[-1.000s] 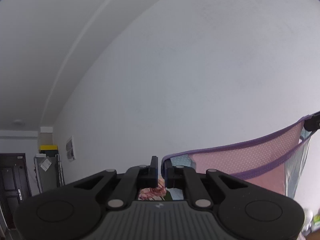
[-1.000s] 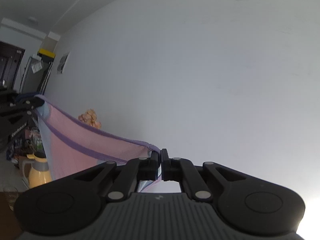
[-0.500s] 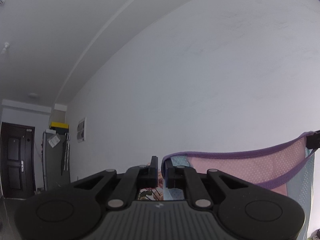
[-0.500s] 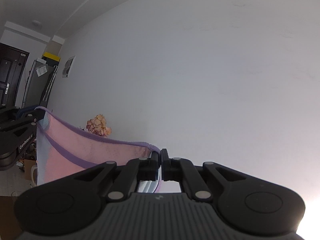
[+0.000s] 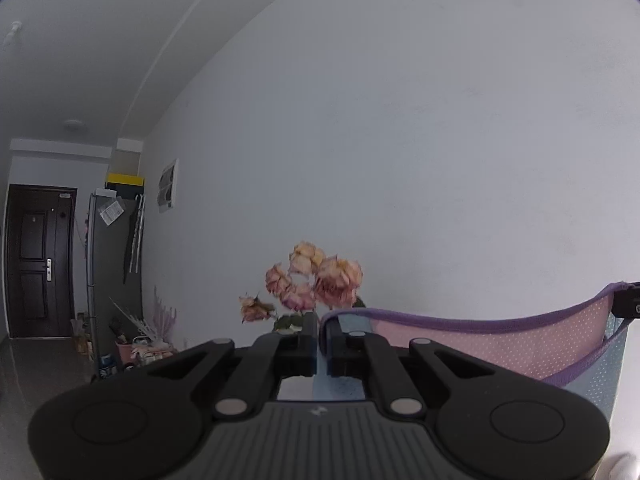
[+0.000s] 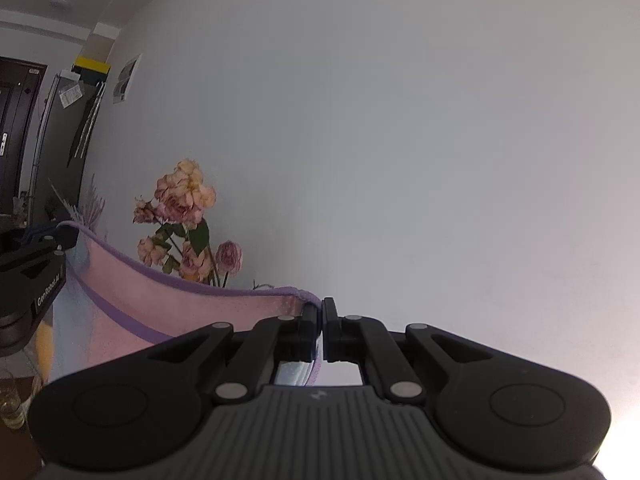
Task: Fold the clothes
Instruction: 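Raise both grippers high, lifting the garment up off the table to shake it out, then lay the garment flat on the table and open both grippers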
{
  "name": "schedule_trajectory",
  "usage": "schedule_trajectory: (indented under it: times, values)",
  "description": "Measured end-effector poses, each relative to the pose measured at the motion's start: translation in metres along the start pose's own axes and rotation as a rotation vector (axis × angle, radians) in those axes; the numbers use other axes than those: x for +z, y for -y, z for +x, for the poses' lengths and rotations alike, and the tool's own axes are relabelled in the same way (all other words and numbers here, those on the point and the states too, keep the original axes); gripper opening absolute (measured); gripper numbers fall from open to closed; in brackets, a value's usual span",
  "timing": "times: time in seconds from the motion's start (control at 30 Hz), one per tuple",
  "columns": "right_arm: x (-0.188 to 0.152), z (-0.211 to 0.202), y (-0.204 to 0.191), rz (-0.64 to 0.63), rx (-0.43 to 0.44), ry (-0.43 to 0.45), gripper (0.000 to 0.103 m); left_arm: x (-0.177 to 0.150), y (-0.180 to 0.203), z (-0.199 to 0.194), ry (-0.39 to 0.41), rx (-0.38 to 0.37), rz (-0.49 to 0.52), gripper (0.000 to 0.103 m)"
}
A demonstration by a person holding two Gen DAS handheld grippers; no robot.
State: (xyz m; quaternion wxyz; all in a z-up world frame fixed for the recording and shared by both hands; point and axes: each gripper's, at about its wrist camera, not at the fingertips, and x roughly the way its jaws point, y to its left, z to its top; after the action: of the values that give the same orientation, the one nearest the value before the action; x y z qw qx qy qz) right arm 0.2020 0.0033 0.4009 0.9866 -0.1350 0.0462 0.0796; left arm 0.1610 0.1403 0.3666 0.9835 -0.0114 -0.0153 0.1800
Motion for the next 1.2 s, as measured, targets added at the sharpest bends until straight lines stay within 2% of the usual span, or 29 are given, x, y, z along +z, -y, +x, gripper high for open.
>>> schedule_trajectory:
  times: [0.13, 0.23, 0.3, 0.4, 0.5, 0.63, 0.77, 0.93, 1.0, 1.07, 1.2]
  values:
    - [0.034, 0.003, 0.012, 0.016, -0.034, 0.12, 0.002, 0.036, -0.007, 0.006, 0.098, -0.013, -0.055, 0.003]
    - [0.041, -0.005, 0.018, 0.011, -0.025, 0.189, 0.002, 0.043, -0.007, -0.01, 0.154, -0.017, -0.053, 0.003]
    - [0.031, -0.009, 0.018, -0.009, -0.013, 0.205, 0.002, 0.032, -0.006, -0.022, 0.174, -0.033, -0.039, 0.003]
    - [0.002, -0.017, 0.014, -0.042, 0.03, 0.199, 0.002, -0.005, -0.007, -0.046, 0.164, -0.056, -0.017, 0.003]
    - [-0.042, -0.035, 0.004, -0.095, 0.075, 0.183, 0.002, -0.054, -0.013, -0.084, 0.138, -0.081, 0.008, 0.003]
    - [-0.124, -0.085, -0.006, -0.136, 0.158, 0.134, 0.002, -0.135, -0.028, -0.146, 0.071, -0.126, 0.03, 0.003]
    - [-0.226, -0.142, -0.019, -0.164, 0.244, 0.017, 0.002, -0.227, -0.034, -0.215, -0.088, -0.185, 0.078, 0.004]
    - [-0.345, -0.219, -0.033, -0.16, 0.337, -0.177, 0.002, -0.32, -0.042, -0.278, -0.298, -0.207, 0.147, 0.004]
    - [-0.381, -0.244, -0.035, -0.155, 0.349, -0.254, 0.002, -0.347, -0.048, -0.292, -0.367, -0.224, 0.174, 0.004]
    - [-0.404, -0.262, -0.037, -0.143, 0.352, -0.316, 0.002, -0.362, -0.055, -0.304, -0.401, -0.234, 0.19, 0.004]
    - [-0.432, -0.289, -0.033, -0.109, 0.34, -0.382, 0.002, -0.364, -0.064, -0.325, -0.42, -0.248, 0.207, 0.004]
